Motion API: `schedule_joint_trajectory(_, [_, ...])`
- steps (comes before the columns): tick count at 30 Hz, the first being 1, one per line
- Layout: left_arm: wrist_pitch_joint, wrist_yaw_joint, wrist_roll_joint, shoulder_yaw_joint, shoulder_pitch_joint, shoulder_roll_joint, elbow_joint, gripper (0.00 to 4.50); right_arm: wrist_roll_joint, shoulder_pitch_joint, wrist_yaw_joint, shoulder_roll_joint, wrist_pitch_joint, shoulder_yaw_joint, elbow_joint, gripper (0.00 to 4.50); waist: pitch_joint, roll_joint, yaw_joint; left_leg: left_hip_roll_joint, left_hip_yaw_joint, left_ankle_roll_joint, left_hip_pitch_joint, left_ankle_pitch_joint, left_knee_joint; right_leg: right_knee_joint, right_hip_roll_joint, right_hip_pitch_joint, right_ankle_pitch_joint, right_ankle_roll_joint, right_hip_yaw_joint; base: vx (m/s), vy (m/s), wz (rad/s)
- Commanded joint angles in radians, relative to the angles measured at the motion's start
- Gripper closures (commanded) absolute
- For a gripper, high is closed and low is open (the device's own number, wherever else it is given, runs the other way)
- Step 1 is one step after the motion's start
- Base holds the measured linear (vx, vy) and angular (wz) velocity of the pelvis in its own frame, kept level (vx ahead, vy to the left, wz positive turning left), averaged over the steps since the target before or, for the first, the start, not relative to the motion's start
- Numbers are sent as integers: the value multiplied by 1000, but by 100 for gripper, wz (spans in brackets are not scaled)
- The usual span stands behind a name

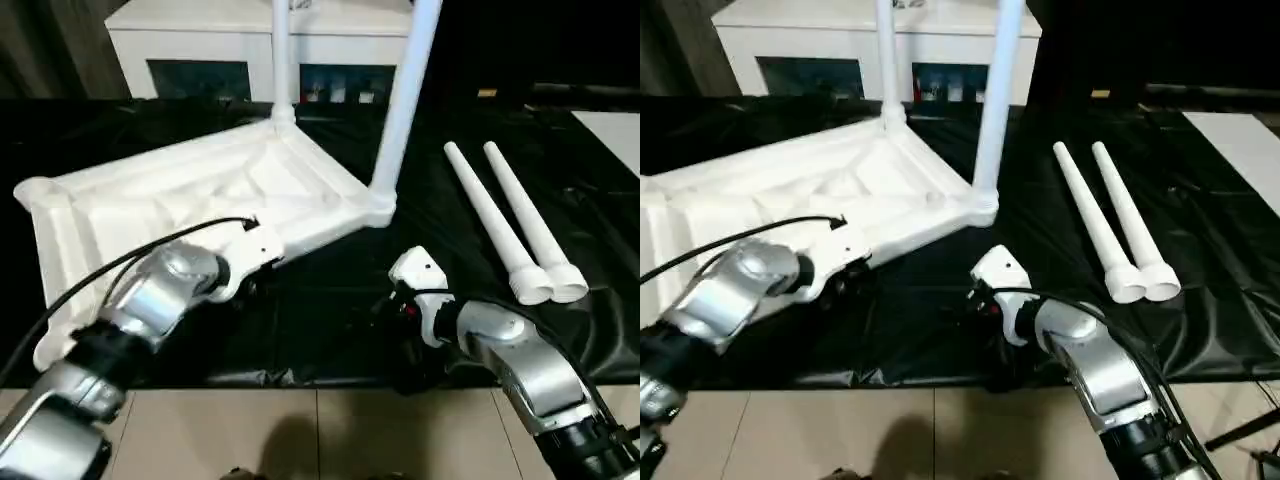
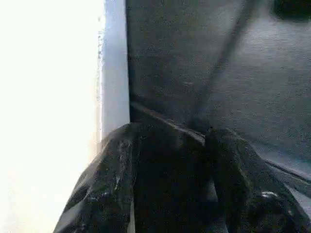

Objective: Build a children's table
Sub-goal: Rotate table base

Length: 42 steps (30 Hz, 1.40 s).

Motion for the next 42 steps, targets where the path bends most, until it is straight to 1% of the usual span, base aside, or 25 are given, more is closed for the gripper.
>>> schedule_joint_trajectory(1, [-42,91,36,16,-33,-10,58,206,-4,-3,-7,-1,7,-7,-13,62,-63,5,1,41,-29,-34,25,-351,-79,-88,-44,30,-359,-172,34,0,0,0])
schedule_joint_trajectory(2, [-94,193,40,43,-53,-48,132,206,-6,-6,-9,1,8,-9,-11,62,-64,9,2,42,-33,-32,22,-349,-80,-87,-46,32,-354,-173,33,0,0,0])
schedule_joint_trajectory(4, [-129,234,47,53,-59,-59,156,206,-4,-6,-9,0,9,-9,-13,62,-67,5,3,42,-32,-26,21,-340,-78,-86,-45,34,-328,-176,33,0,0,0])
schedule_joint_trajectory(7, [-170,285,24,105,-52,-85,161,206,-1,-2,-11,-2,10,-10,-19,62,-71,5,2,43,-32,-12,16,-298,-77,-80,-46,39,-260,-196,32,0,0,0])
schedule_joint_trajectory(8, [-200,313,2,145,-44,-101,155,206,0,0,-15,1,11,-13,-22,62,-71,13,5,43,-31,-8,17,-290,-76,-78,-46,38,-241,-208,32,0,0,0])
schedule_joint_trajectory(11, [-271,409,-66,270,3,-121,96,206,3,8,-31,11,15,-22,-35,62,-75,10,3,44,-31,6,12,-250,-73,-66,-43,46,-145,-240,29,0,0,0])
schedule_joint_trajectory(13, [-270,436,-83,301,14,-125,80,206,4,10,-33,14,16,-22,-37,62,-76,11,2,44,-28,16,14,-237,-70,-62,-42,45,-116,-252,29,0,0,0])
schedule_joint_trajectory(14, [-295,598,-114,430,37,-117,52,206,5,13,-41,24,20,-18,-44,62,-74,10,1,45,-29,21,12,-236,-72,-61,-41,47,-104,-258,28,0,0,0])
schedule_joint_trajectory(15, [-296,610,-114,439,38,-114,52,206,5,13,-42,25,20,-18,-44,62,-74,10,-1,44,-29,22,10,-237,-70,-59,-40,48,-101,-259,28,0,0,0])
schedule_joint_trajectory(18, [-301,675,-115,488,43,-98,57,206,6,13,-43,29,21,-15,-46,62,-74,13,-2,42,-29,26,17,-249,-70,-64,-37,44,-133,-239,28,0,0,0])
schedule_joint_trajectory(19, [-299,789,-76,544,56,-47,83,206,7,11,-39,33,20,-8,-46,62,-73,14,-1,44,-29,17,18,-264,-71,-64,-35,41,-153,-227,29,0,0,0])
schedule_joint_trajectory(20, [-299,798,-72,549,57,-42,86,206,7,11,-38,33,20,-7,-46,62,-71,14,-2,43,-31,10,17,-268,-74,-64,-36,42,-166,-213,29,0,0,0])
schedule_joint_trajectory(21, [-292,862,-48,592,74,-1,108,206,10,9,-34,36,20,-1,-48,62,-71,15,-1,43,-32,7,19,-274,-74,-65,-35,41,-174,-207,28,0,0,0])
schedule_joint_trajectory(23, [-286,898,-21,616,100,63,137,206,21,4,-25,42,21,3,-54,62,-69,22,-4,41,-33,-12,22,-302,-76,-68,-33,35,-211,-185,29,0,0,0])
schedule_joint_trajectory(24, [-286,898,-21,616,100,63,137,206,21,4,-25,42,21,3,-54,62,-69,22,-4,41,-33,-12,22,-302,-76,-68,-33,35,-211,-185,29,0,0,0])
schedule_joint_trajectory(25, [-277,900,-19,635,122,99,151,206,32,1,-16,47,24,1,-63,62,-69,28,-2,43,-35,-26,28,-326,-78,-69,-34,29,-219,-183,30,0,0,0])
schedule_joint_trajectory(26, [-268,890,-26,665,158,145,164,206,56,-3,-1,55,34,-3,-82,62,-69,28,-2,43,-35,-29,28,-330,-78,-68,-34,28,-213,-184,30,0,0,0])
schedule_joint_trajectory(27, [-268,889,-27,668,160,148,164,206,57,-3,0,56,34,-3,-84,62,-68,29,-3,44,-36,-33,27,-341,-81,-67,-33,28,-210,-182,30,0,0,0])
schedule_joint_trajectory(29, [-260,868,-37,692,201,191,183,206,66,-4,12,59,38,0,-102,62,-67,31,2,46,-35,-43,33,-356,-83,-67,-32,22,-198,-186,31,0,0,0])
schedule_joint_trajectory(33, [-213,747,-68,713,301,252,188,206,59,-10,9,66,32,6,-96,62,-62,26,4,46,-37,-57,31,-399,-89,-69,-37,18,-255,-181,34,0,0,0])
schedule_joint_trajectory(35, [-182,596,-110,689,355,262,157,206,61,-13,13,68,31,10,-91,62,-59,20,6,47,-37,-65,36,-429,-92,-77,-43,12,-315,-174,37,0,0,0])
schedule_joint_trajectory(37, [-167,543,-124,678,372,265,144,206,63,-13,16,68,31,11,-91,62,-58,25,10,50,-38,-71,38,-446,-94,-79,-45,8,-333,-171,39,0,0,0])
schedule_joint_trajectory(38, [-124,412,-158,642,416,276,91,206,69,-15,28,65,30,17,-93,62,-57,23,11,49,-38,-73,39,-459,-96,-82,-44,6,-343,-166,40,0,0,0])
schedule_joint_trajectory(39, [-124,412,-158,642,416,276,91,206,69,-15,28,65,30,17,-93,62,-57,25,14,52,-42,-78,38,-461,-97,-79,-49,8,-344,-168,41,0,0,0])
schedule_joint_trajectory(42, [-99,245,-212,592,476,304,8,206,78,-17,52,60,25,22,-98,62,-53,24,16,52,-41,-82,40,-498,-101,-83,-47,4,-361,-167,42,0,0,0])
